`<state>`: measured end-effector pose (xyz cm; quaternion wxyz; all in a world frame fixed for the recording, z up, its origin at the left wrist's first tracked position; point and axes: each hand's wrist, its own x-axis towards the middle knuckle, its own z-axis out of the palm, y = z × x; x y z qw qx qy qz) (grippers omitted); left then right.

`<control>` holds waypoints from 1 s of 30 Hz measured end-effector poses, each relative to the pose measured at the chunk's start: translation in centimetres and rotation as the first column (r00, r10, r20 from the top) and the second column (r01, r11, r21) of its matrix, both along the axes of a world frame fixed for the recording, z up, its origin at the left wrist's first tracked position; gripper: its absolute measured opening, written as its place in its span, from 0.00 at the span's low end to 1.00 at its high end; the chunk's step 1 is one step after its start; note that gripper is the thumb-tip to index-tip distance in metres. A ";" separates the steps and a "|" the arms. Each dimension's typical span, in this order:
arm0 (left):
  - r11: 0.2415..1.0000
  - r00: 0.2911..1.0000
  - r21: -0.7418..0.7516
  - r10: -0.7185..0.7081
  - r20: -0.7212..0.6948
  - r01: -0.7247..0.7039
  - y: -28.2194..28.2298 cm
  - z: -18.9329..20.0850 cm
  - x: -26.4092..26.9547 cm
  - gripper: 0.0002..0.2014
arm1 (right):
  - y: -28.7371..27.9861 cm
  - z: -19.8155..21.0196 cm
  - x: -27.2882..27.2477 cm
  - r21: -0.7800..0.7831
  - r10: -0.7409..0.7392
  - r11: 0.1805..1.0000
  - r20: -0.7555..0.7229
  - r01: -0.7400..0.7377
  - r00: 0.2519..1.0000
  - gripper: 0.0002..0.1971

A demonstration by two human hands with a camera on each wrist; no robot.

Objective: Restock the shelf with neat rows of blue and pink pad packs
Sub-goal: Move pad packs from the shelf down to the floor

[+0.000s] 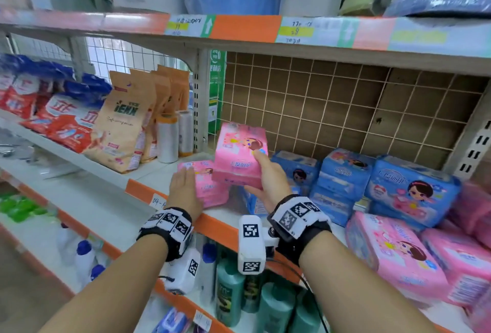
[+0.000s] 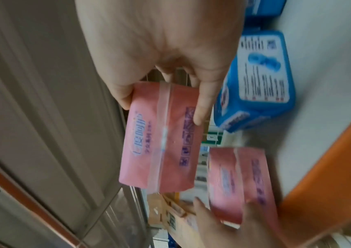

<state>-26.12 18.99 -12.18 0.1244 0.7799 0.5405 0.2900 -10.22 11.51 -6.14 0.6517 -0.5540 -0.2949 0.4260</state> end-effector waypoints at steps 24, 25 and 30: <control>0.888 0.617 -0.339 0.083 0.783 0.310 0.3 2.2 0.3 0.40 | 4.6 -2.4 -2.1 -0.098 0.328 0.942 0.072 -0.320 0.942 0.30; 0.852 0.580 -0.380 0.113 0.807 0.361 0.4 2.1 0.3 0.37 | 4.8 -2.9 -2.2 -0.085 0.304 0.949 -0.005 -0.304 0.953 0.32; 0.804 0.543 -0.424 0.154 0.826 0.417 -0.1 1.7 0.3 0.20 | 4.0 -2.5 -2.9 -0.065 0.335 0.937 -0.097 -0.342 0.937 0.36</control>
